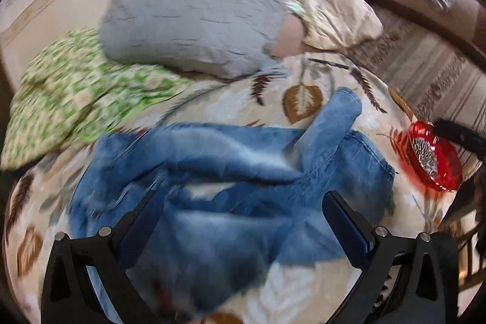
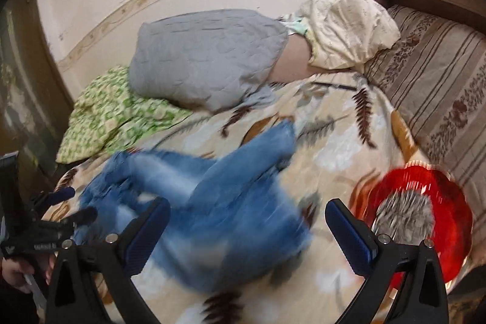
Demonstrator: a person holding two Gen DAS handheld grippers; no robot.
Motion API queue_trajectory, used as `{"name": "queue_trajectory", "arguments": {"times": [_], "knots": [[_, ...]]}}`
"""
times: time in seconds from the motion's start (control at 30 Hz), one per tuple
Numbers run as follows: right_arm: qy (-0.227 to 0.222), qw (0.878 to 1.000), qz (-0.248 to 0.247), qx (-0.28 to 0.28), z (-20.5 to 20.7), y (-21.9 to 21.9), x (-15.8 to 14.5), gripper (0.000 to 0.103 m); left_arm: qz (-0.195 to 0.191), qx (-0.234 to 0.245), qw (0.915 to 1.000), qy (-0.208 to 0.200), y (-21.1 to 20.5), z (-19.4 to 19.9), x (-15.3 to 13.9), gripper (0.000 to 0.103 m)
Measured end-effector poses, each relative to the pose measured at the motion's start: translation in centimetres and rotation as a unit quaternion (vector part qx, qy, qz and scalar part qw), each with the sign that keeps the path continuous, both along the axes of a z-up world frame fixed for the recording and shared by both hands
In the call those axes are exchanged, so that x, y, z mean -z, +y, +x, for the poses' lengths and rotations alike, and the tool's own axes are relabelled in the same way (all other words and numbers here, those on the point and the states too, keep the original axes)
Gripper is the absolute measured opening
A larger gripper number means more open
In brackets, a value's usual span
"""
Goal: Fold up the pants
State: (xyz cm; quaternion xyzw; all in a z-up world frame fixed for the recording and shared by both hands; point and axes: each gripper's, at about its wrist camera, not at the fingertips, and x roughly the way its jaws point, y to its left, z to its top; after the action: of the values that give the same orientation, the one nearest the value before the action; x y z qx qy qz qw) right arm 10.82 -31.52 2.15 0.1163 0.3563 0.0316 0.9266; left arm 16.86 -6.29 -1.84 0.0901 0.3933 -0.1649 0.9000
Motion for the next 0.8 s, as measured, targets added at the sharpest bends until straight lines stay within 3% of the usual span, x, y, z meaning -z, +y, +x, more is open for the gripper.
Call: {"name": "queue_trajectory", "arguments": {"times": [0.1,0.2,0.33,0.4,0.5,0.57,0.6,0.7,0.8], "knots": [[0.052,0.998,-0.034,-0.022,4.4,-0.9,1.1,0.103,-0.001,0.076,0.9968,0.023,-2.9,2.6,1.4,0.103],[0.084,0.996,-0.015,-0.031,8.7,-2.5,2.6,0.103,0.045,0.141,0.9887,0.020,-5.9,4.7,3.3,0.103],[0.121,0.992,0.004,-0.026,13.9,-4.3,4.8,0.102,0.061,0.181,0.9807,0.043,-8.2,7.5,5.6,0.103],[0.131,0.990,0.047,-0.029,16.0,-5.4,6.2,0.097,0.054,0.190,0.9781,0.064,-8.8,8.6,6.6,0.099],[0.169,0.981,0.087,-0.041,18.5,-5.9,8.7,0.071,0.048,0.198,0.9734,0.104,-9.5,10.1,8.5,0.078],[0.189,0.974,0.110,-0.062,19.5,-5.7,10.6,0.039,0.049,0.205,0.9690,0.128,-10.3,10.7,9.8,0.032],[0.191,0.973,0.113,-0.067,19.6,-5.5,11.0,0.031,0.043,0.216,0.9638,0.150,-10.6,10.9,10.5,0.021],[0.165,0.979,0.091,-0.081,19.3,-4.7,10.3,0.022,0.052,0.226,0.9632,0.136,-11.1,10.5,10.1,0.011],[0.124,0.987,0.057,-0.090,18.8,-4.4,7.3,0.021,0.022,0.215,0.9711,0.102,-11.0,10.9,7.2,0.009]]}}
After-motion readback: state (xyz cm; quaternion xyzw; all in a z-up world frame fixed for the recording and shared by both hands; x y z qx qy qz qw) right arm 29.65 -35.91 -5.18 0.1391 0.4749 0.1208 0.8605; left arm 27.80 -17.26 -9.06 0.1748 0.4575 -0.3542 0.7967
